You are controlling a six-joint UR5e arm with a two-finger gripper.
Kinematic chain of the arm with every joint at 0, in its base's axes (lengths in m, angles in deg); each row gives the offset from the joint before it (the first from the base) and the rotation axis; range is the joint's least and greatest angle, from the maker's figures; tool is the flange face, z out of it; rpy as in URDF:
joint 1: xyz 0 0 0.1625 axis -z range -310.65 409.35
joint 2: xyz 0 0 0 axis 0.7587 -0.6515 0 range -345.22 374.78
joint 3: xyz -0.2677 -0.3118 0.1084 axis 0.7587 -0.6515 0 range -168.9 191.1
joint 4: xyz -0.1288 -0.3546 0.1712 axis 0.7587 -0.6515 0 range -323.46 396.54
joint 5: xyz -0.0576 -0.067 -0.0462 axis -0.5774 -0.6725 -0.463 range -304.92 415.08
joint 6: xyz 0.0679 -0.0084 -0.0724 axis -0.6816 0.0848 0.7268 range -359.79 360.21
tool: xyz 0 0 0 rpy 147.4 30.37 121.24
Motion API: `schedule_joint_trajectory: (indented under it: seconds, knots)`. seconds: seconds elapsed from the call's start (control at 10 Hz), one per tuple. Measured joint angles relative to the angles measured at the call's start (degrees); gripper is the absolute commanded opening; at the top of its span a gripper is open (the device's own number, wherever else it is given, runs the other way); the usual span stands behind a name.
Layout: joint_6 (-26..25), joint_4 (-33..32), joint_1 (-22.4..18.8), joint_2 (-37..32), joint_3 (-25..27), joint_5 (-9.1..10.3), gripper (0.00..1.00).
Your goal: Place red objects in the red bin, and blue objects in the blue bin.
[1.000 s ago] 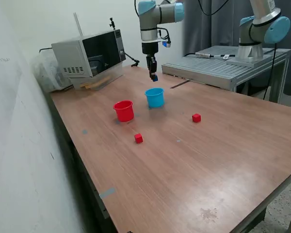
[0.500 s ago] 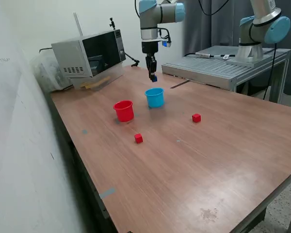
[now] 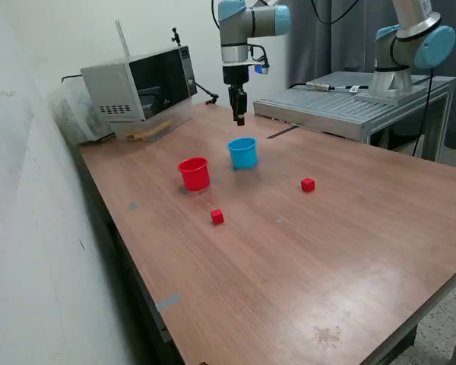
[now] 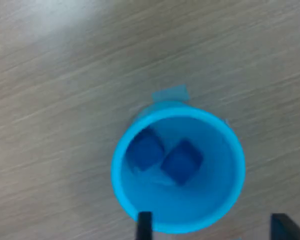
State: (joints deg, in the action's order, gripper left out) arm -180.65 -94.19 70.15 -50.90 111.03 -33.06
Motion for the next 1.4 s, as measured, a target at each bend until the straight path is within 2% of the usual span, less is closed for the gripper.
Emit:
schedule_joint_trajectory:
  seconds: [0.3,0.6,1.0,1.2,1.4]
  knots:
    - [1.0,0.0,0.0,-0.5,0.2,-0.06,1.0]
    - [1.6,2.9,-2.7,-6.7,1.1,-0.3,1.0]
    - [1.4,12.6,-15.7,-17.2,1.5,-0.31,1.0]
    - [0.9,14.4,-22.1,-18.3,1.5,-0.16,1.0]
    - [-0.1,13.5,-26.0,-15.5,1.4,-0.05,1.0]
